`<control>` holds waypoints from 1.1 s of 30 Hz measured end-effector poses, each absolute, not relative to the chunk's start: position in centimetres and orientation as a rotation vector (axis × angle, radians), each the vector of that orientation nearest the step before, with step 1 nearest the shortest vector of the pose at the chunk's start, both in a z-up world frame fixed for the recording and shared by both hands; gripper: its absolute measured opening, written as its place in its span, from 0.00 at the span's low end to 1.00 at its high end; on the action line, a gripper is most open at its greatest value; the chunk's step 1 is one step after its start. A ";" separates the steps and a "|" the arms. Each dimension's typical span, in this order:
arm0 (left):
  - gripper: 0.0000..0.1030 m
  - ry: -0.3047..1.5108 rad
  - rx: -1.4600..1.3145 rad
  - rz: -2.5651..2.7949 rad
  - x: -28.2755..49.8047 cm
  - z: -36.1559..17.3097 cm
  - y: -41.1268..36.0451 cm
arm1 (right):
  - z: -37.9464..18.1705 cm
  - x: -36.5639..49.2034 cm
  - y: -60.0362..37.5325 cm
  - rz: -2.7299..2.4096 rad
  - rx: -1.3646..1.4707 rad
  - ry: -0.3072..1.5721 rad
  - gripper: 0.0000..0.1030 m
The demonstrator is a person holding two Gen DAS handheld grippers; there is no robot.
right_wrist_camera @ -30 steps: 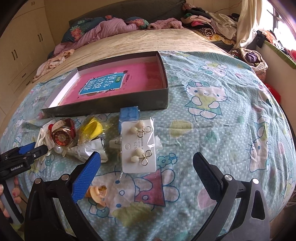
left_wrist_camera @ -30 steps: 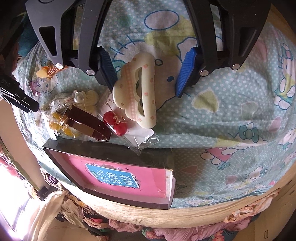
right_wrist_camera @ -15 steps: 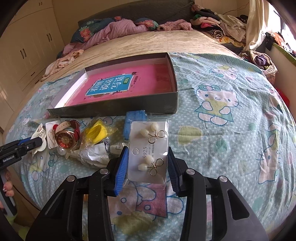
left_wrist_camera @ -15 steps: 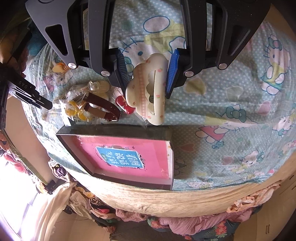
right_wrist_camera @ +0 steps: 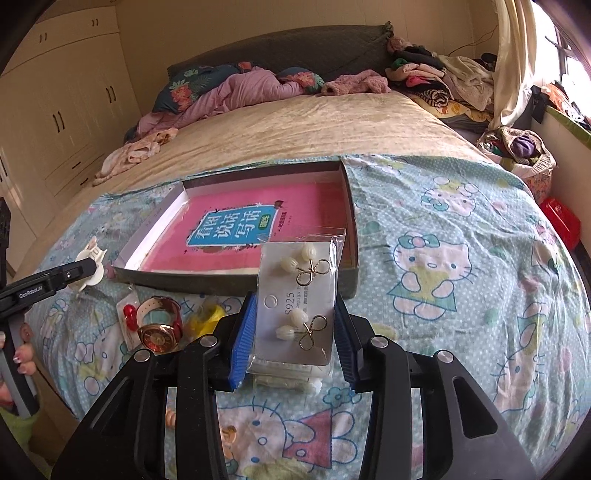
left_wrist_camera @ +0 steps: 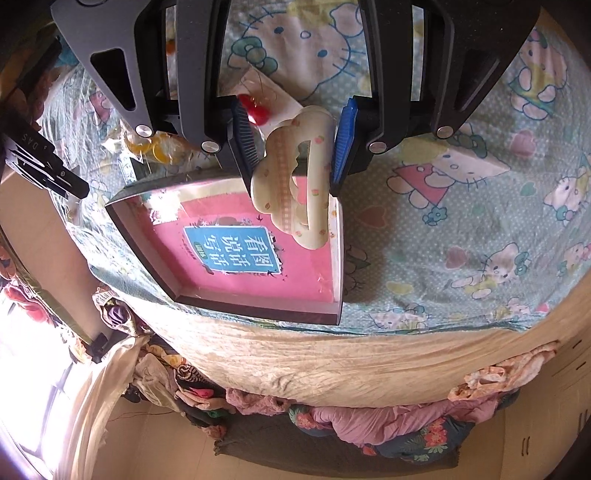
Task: Organize jewelry
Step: 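Carry clip and earring card into the pink box and open both grippers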
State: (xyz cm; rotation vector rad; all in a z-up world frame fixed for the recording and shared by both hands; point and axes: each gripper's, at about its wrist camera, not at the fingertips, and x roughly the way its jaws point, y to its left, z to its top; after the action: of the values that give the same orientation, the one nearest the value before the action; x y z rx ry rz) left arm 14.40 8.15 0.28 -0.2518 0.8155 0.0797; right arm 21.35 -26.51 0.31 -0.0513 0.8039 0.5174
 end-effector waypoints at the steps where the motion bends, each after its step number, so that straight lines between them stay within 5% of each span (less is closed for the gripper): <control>1: 0.29 0.816 -0.247 0.084 15.0 0.1 8.1 | 0.5 21.7 -26.2 0.519 -0.055 0.798 0.37; 33: 0.29 0.906 -0.271 0.085 22.6 -4.2 8.0 | -4.7 31.3 -20.7 0.499 -0.091 0.965 0.40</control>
State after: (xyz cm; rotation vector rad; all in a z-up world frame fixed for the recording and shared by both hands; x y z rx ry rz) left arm 22.57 8.05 -4.22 -0.2709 0.9056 0.0849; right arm 31.35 -20.68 -4.68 -0.0907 0.9647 0.4987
